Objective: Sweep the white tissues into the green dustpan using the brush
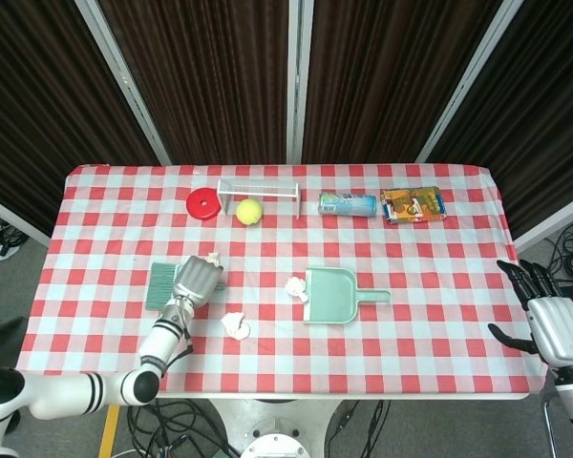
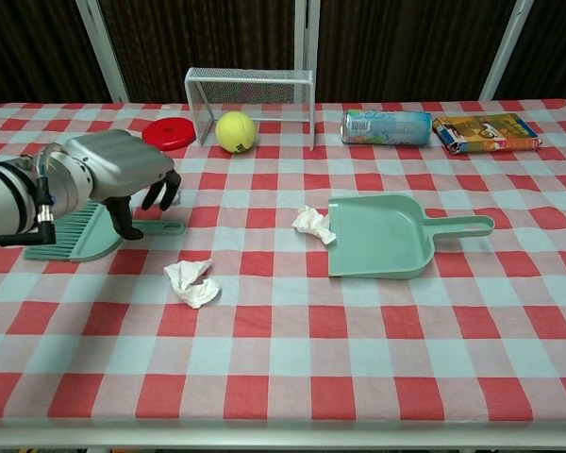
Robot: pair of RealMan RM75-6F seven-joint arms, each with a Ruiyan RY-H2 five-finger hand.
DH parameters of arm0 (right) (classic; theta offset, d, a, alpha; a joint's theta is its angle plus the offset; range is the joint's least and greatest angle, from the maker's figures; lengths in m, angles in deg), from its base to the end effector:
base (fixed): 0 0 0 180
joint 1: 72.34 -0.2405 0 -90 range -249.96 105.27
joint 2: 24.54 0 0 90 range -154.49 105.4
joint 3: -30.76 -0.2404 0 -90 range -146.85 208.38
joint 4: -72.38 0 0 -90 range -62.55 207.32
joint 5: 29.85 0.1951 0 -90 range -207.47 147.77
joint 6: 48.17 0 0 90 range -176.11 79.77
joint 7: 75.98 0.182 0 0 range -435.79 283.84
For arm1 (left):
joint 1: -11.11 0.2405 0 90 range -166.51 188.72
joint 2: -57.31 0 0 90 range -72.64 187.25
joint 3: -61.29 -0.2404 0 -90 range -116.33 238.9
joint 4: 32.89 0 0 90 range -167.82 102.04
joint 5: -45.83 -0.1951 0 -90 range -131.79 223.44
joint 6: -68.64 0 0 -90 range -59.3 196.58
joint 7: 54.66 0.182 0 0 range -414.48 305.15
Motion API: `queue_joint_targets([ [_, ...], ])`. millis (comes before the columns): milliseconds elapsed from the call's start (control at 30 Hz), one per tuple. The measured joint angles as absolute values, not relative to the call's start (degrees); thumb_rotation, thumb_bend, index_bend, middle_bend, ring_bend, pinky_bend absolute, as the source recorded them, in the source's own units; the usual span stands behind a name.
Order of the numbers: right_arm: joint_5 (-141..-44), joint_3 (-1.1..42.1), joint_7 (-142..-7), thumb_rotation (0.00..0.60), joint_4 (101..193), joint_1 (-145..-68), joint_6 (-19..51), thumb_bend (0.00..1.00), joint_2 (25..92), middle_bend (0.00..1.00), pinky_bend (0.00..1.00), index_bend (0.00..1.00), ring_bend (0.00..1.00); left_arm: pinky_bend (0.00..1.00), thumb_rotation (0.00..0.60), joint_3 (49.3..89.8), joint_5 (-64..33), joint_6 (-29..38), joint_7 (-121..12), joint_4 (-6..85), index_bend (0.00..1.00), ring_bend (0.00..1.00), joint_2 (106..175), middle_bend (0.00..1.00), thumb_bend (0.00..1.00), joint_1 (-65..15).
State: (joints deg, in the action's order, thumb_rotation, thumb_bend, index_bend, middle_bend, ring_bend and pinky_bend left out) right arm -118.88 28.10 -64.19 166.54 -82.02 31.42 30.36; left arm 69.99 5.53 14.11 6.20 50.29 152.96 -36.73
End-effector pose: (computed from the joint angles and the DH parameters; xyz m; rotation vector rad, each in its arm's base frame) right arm -0.2753 -0.2390 0.1917 1.4955 -0.9651 0.9790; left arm -0.1395 0.3595 -0.0638 -2.0002 -0.6322 -0.3896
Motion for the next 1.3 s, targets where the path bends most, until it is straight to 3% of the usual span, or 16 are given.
queue_joint_targets([
  [767,-118.3,28.3,-63.7,0.6,165.6,-81.8,31.2,0.12,31.2,0.12,0.0,0.0,0.0,0.86,0.6,65.7,10.8,13.9,4.3,44.6,0.43,0.71,155.7,0.47,0.28,-40.5],
  [967,-118.3,28.2,-64.1,0.6,165.9,-81.7,31.3,0.12,31.1,0.12,0.0,0.0,0.0,0.86,0.6,64.9,7.9,13.4,2.0,44.3,0.5,0.74,155.8,0.52,0.34,-40.1],
  [1300,-119.0,28.3,-66.7,0.6,167.6,-82.4,30.6,0.12,30.8,0.16,0.0,0.0,0.0,0.86,0.6,63.4,-1.4,11.2,-6.9,48.3,0.52,0.74,151.1,0.54,0.41,-37.1],
])
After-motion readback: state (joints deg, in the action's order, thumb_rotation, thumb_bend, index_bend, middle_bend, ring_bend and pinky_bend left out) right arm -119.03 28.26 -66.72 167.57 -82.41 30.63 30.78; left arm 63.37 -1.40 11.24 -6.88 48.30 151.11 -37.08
